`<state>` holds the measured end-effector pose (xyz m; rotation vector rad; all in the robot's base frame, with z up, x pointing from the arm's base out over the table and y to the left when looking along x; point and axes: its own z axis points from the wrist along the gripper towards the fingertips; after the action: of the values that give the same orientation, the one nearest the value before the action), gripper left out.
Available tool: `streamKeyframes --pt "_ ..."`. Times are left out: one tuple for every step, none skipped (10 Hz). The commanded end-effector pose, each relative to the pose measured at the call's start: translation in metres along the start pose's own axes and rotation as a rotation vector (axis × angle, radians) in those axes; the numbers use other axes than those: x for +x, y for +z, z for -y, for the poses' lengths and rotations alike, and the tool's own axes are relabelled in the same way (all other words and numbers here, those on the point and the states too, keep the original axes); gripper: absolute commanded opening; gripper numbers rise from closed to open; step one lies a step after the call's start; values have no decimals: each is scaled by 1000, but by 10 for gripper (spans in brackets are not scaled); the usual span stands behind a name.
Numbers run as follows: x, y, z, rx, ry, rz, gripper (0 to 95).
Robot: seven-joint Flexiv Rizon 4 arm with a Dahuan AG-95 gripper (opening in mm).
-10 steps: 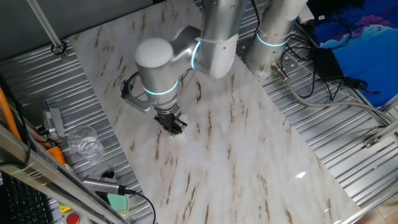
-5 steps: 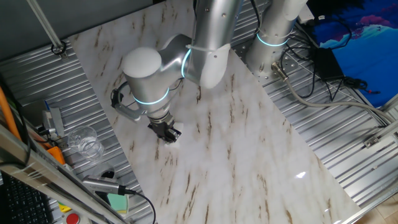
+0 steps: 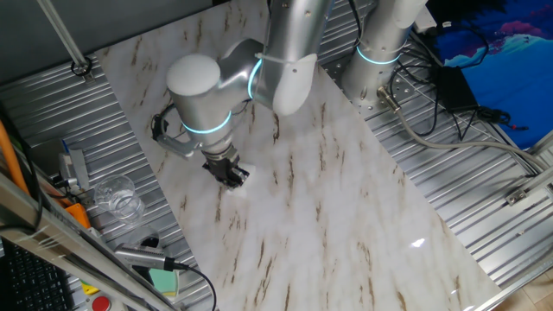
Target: Clean the tabletop with a sponge
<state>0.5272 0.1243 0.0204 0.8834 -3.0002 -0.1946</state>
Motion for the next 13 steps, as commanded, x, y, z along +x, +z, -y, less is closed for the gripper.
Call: streamKeyframes --pt "16 -3 9 9 -26 -6 0" --pt "29 -3 12 20 -40 -10 0" --pt "36 -4 14 23 -47 -11 0" --pt "49 -5 17 27 -58 -12 0" --pt "58 -7 20 28 -70 -14 0" --pt "64 -8 22 30 -78 -16 0" --pt "73 -10 27 32 -94 -18 0" --pt "81 -12 33 33 -111 -19 0" --pt "88 -14 38 32 -126 -19 0" --pt "93 -14 42 34 -136 -21 0" --pt "104 -14 50 36 -153 -22 0" --pt "111 -12 55 36 -166 -21 0" --pt "117 -10 59 36 -175 -20 0"
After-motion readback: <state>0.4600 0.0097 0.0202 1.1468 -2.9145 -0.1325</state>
